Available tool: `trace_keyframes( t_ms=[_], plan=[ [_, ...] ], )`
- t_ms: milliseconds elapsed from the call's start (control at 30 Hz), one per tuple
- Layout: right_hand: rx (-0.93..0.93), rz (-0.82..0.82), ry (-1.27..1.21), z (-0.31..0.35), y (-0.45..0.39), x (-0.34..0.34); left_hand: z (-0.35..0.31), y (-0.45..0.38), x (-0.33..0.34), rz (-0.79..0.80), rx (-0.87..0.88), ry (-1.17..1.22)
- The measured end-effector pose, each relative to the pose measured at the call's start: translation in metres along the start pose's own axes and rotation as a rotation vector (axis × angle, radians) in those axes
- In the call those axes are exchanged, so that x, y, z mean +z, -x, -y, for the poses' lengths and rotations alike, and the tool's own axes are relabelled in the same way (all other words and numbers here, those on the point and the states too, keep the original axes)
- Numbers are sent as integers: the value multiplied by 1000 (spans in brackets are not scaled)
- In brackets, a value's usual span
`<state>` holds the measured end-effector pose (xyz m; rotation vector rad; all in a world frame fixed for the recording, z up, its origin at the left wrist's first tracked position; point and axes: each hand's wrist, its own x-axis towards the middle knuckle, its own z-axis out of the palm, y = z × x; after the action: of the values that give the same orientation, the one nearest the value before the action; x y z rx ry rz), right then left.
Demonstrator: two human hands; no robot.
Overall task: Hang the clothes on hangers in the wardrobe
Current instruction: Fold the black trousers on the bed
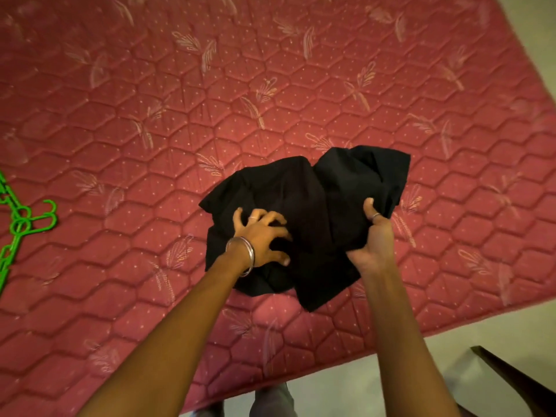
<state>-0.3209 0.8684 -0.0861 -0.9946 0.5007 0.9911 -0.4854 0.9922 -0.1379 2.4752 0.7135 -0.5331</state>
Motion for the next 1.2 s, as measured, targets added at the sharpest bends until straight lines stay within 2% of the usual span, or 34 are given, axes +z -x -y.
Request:
trace_keyframes(
  t_ms=[67, 133, 200, 267, 367, 433, 467, 500, 533, 567, 600, 667, 733, 800, 867, 900, 967, 1033, 1100, 1200],
  plan=[
    [-23, 16, 40, 12, 3, -5, -7, -1, -2, 4, 30, -210],
    [-100, -22, 135, 21, 2, -10, -7, 0, -1, -99, 5, -221],
    [-293, -157, 431, 34, -9, -20, 4, -1, -8, -332, -92, 106],
    [-482, -368, 915, 44, -14, -32, 17, 3, -30, -566, -153, 524],
    [-455, -678, 1552, 38, -17, -36, 15, 6, -87, -640, -54, 858],
    [-514, -795, 1722, 27, -8, -21, 4, 12, -125, -668, 25, 849],
    [-648, -742, 1720, 25, -2, -7, 0, 16, -144, -686, 71, 767],
    [-847, -570, 1662, 22, 1, 5, -5, 17, -161, -687, 121, 662],
    [-1013, -313, 1586, 19, 10, 21, -11, 23, -178, -672, 176, 535],
    [-1066, -46, 1502, 15, 20, 38, -19, 30, -194, -637, 221, 414],
    [-1025, 164, 1436, 10, 31, 58, -27, 36, -210, -598, 257, 324],
    [-919, 443, 1355, 2, 56, 98, -39, 52, -236, -552, 329, 215],
    [-930, 502, 1224, -3, 69, 126, -40, 68, -251, -494, 370, 121],
    [-884, 485, 1070, -3, 82, 147, -24, 84, -253, -387, 312, -42],
    [-837, 551, 1010, -6, 104, 171, 11, 101, -234, -347, 133, -118],
    [-832, 583, 1035, -10, 121, 183, 31, 108, -215, -387, -4, -124],
    [-816, 676, 1057, -21, 157, 202, 71, 122, -165, -558, -269, 32],
    [-729, 789, 933, -33, 199, 220, 96, 142, -113, -681, -430, 517],
    [-672, 881, 820, -44, 243, 239, 95, 171, -76, -590, -405, 977],
    [-661, 913, 701, -59, 289, 272, 79, 202, -46, -323, -251, 1018]
  ],
)
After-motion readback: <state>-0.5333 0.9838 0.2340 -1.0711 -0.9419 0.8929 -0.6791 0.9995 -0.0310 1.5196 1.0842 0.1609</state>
